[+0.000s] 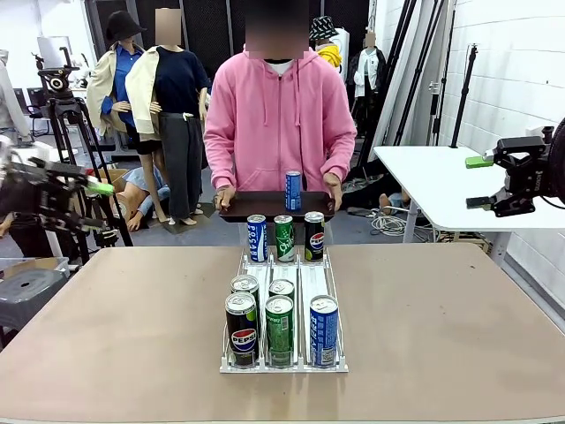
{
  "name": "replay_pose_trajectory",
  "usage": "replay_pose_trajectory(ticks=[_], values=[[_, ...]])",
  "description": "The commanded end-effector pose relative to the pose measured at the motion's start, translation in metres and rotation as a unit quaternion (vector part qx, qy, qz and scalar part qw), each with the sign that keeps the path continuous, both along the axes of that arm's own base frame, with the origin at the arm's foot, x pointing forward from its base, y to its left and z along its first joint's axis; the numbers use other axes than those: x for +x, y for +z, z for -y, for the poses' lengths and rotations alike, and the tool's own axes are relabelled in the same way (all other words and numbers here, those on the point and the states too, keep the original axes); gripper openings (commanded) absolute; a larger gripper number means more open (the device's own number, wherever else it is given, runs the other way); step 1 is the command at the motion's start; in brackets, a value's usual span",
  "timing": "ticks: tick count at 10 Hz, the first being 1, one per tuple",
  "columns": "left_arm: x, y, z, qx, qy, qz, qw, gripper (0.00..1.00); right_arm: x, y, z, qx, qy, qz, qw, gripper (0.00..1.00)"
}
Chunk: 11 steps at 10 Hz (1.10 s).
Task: Retrieve and hand over the desired beverage to the person.
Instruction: Pick up another can of the same type that the person held from the Automatic Can Dispenser.
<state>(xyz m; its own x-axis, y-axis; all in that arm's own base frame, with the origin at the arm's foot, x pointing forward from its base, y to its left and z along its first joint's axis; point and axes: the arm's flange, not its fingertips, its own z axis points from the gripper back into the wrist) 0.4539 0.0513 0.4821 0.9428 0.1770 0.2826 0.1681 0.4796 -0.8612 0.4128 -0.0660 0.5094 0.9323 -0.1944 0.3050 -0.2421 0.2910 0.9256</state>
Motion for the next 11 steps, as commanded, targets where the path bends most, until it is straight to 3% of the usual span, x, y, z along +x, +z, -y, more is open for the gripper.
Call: replay_pose_trajectory(ticks=[1, 3, 6, 9, 11], values=[[-0.001, -0.004, 0.04, 0.045, -0.033, -0.04, 0.998, 1.0, 0.001, 0.0, 0.001, -0.004, 0.001, -0.001, 1.0, 1.0], [0.01, 0.005, 0.075, 0.036, -0.041, -0.045, 0.998, 1.0, 0.001, 0.0, 0.001, -0.004, 0.001, -0.001, 1.0, 1.0], [0.021, 0.003, 0.127, 0.093, -0.059, -0.068, 0.992, 1.0, 0.001, 0.0, 0.001, -0.004, 0.001, -0.001, 1.0, 1.0], [0.018, 0.006, 0.179, 0.168, -0.079, -0.087, 0.979, 1.0, 0.001, 0.0, 0.001, -0.004, 0.001, -0.001, 1.0, 1.0], [0.01, 0.015, 0.198, 0.162, -0.11, -0.114, 0.974, 1.0, 0.001, 0.0, 0.001, -0.004, 0.001, -0.001, 1.0, 1.0]])
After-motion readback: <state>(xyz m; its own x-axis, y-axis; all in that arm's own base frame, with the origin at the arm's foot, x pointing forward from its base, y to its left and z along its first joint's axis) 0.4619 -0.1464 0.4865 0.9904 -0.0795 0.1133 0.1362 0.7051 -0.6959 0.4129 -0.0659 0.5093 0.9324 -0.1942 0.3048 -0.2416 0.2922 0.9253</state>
